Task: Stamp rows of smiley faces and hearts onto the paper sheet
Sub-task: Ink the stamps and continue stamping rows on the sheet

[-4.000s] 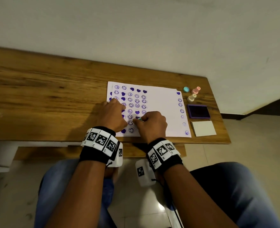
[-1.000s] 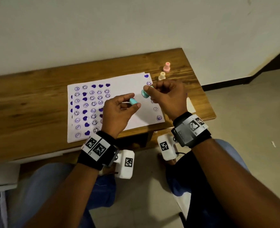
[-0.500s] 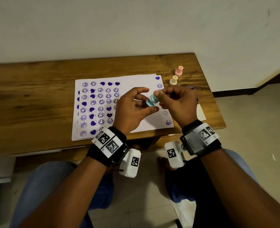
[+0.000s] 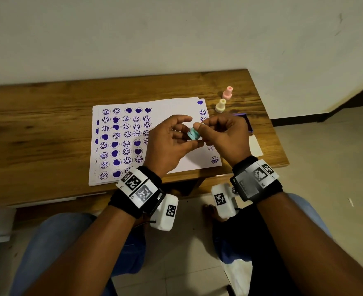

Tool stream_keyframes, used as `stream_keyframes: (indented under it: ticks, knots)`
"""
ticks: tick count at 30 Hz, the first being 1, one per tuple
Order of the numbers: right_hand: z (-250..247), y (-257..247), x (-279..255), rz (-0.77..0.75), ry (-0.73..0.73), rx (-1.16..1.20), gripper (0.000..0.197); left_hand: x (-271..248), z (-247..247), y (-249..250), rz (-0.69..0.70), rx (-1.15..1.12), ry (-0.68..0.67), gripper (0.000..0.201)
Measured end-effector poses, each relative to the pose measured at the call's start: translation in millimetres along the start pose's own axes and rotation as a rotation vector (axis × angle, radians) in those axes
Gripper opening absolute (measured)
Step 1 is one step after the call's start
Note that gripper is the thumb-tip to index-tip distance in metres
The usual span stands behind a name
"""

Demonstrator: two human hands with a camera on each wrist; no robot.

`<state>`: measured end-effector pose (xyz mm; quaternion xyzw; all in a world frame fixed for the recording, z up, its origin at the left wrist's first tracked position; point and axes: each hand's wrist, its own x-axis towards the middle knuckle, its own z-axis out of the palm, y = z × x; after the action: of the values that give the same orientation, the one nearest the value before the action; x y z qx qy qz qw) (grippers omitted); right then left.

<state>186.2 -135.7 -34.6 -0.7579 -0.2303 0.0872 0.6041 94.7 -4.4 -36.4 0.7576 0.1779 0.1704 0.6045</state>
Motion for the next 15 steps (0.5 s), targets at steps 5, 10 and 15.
stream_keyframes:
  ticks: [5,10,15]
  knots:
    - [-0.1,-3.3,-0.9,0.039,-0.057,0.032,0.01,-1.1,-2.5,0.7,0.031,0.051,0.001,0.057]
    - [-1.9,-7.7,-1.7,0.135,-0.117,0.11,0.005,-1.0,-4.7,2.2,0.08,0.124,0.014,0.055]
    - [-1.5,-8.3,-0.7,0.175,-0.125,0.127,0.007,0.5,-7.9,2.4,0.095,0.142,0.022,0.05]
